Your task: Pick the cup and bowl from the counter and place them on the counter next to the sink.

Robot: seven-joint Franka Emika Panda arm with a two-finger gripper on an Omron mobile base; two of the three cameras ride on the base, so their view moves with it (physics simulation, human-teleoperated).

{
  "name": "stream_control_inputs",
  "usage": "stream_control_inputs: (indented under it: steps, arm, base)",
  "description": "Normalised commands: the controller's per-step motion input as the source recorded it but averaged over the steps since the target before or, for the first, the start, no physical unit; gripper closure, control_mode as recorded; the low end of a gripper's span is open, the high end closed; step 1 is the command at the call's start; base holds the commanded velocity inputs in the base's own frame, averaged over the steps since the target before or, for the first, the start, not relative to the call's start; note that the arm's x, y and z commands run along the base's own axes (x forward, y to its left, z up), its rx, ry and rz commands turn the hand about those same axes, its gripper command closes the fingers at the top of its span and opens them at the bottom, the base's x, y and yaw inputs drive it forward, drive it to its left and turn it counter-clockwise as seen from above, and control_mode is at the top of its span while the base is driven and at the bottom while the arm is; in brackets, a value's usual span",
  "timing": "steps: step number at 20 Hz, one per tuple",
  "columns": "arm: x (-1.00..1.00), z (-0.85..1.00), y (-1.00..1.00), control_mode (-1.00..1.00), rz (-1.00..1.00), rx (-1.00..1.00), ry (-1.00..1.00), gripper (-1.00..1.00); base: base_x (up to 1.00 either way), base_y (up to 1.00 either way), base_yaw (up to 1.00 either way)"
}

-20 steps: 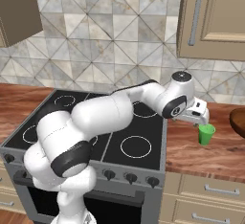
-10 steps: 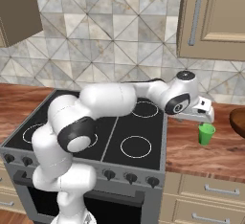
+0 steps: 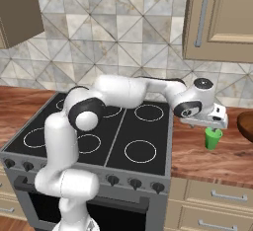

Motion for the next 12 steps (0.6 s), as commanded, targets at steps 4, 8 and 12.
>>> stream_control_inputs:
  steps: [4, 8, 12]
  arm:
    - [0.25, 0.0, -0.14, -1.0, 0.0, 0.04, 0.03, -1.0]
    - [0.34, 0.0, -0.02, -1.0, 0.0, 0.0, 0.09, -1.0]
    - [0.27, -0.14, 0.0, -1.0, 0.0, 0.0, 0.09, -1.0]
  base:
    - [0.0, 0.0, 0.0]
    - [0.0, 0.0, 0.0]
    - [0.0, 0.0, 0.0]
